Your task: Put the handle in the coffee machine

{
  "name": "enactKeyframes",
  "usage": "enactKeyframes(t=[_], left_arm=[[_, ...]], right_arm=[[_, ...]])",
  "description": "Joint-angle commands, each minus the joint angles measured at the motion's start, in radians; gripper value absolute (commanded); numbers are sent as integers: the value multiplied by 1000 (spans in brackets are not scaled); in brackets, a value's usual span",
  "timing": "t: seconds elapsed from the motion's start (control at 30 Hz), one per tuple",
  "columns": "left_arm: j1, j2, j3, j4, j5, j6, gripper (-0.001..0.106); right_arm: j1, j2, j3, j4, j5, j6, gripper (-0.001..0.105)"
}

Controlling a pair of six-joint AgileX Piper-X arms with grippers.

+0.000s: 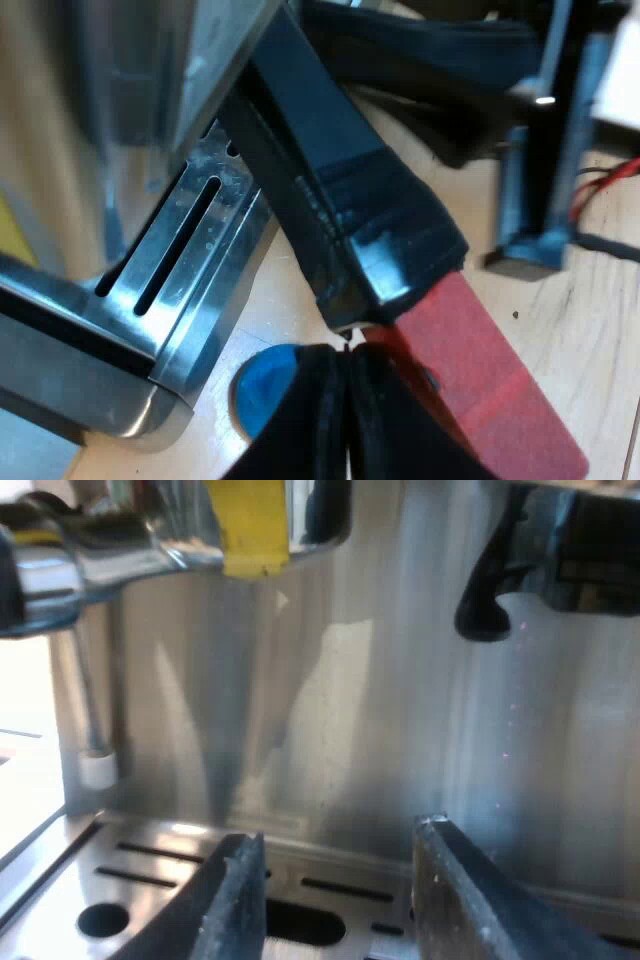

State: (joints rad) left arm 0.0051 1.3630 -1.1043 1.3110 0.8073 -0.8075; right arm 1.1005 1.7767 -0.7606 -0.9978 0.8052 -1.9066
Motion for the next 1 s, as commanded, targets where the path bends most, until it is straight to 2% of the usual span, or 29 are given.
enactKeyframes(t=[0.03, 0.17, 0.3, 0.5, 0.6, 0.73, 0.77, 1.0], left_arm=[[-19, -16, 6, 63, 83, 4, 0], [-19, -16, 6, 63, 83, 4, 0], [-19, -16, 6, 63, 83, 4, 0], [-19, -16, 6, 61, 83, 4, 0], [-19, -16, 6, 59, 83, 4, 0], [-19, -16, 6, 58, 83, 4, 0], [-19, -16, 6, 56, 83, 4, 0], [-19, -16, 6, 52, 83, 4, 0]], right_arm=[[21, -51, 38, -2, 3, -1, 39], [65, -164, 97, 97, -29, 6, 39], [106, -296, 118, 237, -134, 76, 39], [139, -466, 118, 410, -234, 79, 39], [145, -553, 118, 456, -296, 87, 39], [145, -596, 118, 478, -332, 91, 39], [145, -659, 118, 530, -366, 90, 39], [145, -735, 118, 645, -366, 90, 39]])
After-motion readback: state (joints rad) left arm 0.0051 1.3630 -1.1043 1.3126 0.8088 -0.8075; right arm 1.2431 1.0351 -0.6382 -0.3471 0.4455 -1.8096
